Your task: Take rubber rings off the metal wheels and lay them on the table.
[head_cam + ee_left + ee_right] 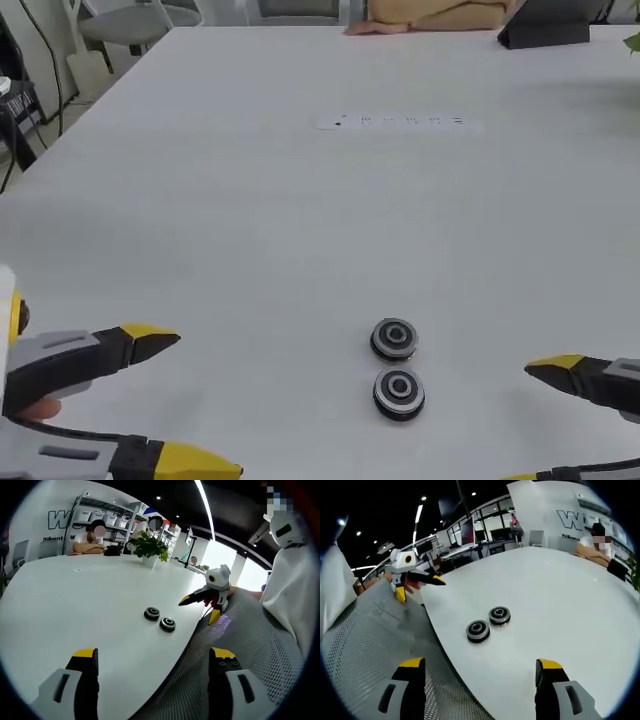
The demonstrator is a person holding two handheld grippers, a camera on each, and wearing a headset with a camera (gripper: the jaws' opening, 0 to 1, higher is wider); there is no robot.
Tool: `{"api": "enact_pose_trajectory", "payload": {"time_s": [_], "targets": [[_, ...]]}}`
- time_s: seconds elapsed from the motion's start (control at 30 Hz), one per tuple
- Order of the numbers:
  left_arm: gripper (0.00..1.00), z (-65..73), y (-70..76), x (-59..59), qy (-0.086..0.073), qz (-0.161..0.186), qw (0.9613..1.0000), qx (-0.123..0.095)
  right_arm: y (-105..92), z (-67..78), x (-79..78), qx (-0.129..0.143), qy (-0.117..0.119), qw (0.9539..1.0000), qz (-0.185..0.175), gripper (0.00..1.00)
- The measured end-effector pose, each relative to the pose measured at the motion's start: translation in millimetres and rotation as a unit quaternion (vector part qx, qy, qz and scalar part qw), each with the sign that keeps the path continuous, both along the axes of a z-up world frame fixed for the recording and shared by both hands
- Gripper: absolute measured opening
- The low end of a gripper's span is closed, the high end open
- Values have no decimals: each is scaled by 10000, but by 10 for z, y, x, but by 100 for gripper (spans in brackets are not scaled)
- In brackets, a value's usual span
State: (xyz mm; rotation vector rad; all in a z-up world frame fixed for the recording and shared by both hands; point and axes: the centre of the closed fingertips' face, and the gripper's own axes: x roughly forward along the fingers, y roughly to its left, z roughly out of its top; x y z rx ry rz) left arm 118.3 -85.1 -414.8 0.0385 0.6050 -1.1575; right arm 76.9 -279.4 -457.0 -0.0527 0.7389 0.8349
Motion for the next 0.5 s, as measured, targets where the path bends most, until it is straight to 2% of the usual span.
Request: {"api": "enact_pose_trajectory", "payload": {"time_s": [0.27,0.3,0.4,0.5], "targets": [[89,-3,-13,-14,-2,-74,10000,9,19,20,2,-7,-32,10000,16,90],[89,10,-17,-14,-9,-78,10000,-15,20,26,4,-9,-47,10000,16,90],[89,137,-49,2,-165,-77,9994,-281,9,21,6,-67,-60,10000,32,90],[90,184,-33,27,-234,-14,9991,-354,-8,11,-2,-206,-88,9997,79,90]]}}
